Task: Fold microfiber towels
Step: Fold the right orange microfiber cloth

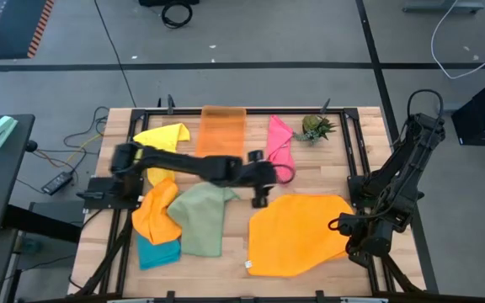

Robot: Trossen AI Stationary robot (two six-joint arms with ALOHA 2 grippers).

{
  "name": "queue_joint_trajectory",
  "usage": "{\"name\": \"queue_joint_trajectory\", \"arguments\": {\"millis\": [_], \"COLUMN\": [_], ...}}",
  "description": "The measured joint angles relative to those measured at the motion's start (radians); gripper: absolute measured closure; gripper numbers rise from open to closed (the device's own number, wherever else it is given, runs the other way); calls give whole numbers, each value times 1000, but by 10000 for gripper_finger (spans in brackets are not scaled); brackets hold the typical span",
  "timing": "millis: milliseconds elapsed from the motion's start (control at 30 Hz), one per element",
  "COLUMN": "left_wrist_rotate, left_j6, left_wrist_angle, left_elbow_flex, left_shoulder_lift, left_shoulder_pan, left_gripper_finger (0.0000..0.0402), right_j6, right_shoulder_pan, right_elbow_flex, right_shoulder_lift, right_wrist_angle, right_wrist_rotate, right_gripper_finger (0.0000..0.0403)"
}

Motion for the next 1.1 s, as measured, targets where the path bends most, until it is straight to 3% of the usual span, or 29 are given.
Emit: {"name": "queue_joint_trajectory", "arguments": {"millis": [300, 500, 867, 1000, 1100], "left_wrist_rotate": [210, 218, 212, 211, 211], "left_j6": [27, 18, -61, -61, -67], "left_wrist_angle": [-3, 10, -6, -51, -105], "left_elbow_flex": [259, 333, 336, 336, 338], "left_shoulder_lift": [255, 361, 460, 468, 466], "left_shoulder_pan": [153, 193, 204, 194, 187], "left_gripper_finger": [197, 182, 180, 218, 292], "right_j6": [4, 26, 26, 26, 26], "right_shoulder_pan": [0, 0, 0, 0, 0], "right_elbow_flex": [0, 0, 0, 0, 0], "right_shoulder_lift": [0, 0, 0, 0, 0], "right_wrist_angle": [2, 12, 34, 37, 37], "right_wrist_rotate": [6, 5, 5, 5, 5], "right_gripper_finger": [400, 400, 400, 400, 400]}}
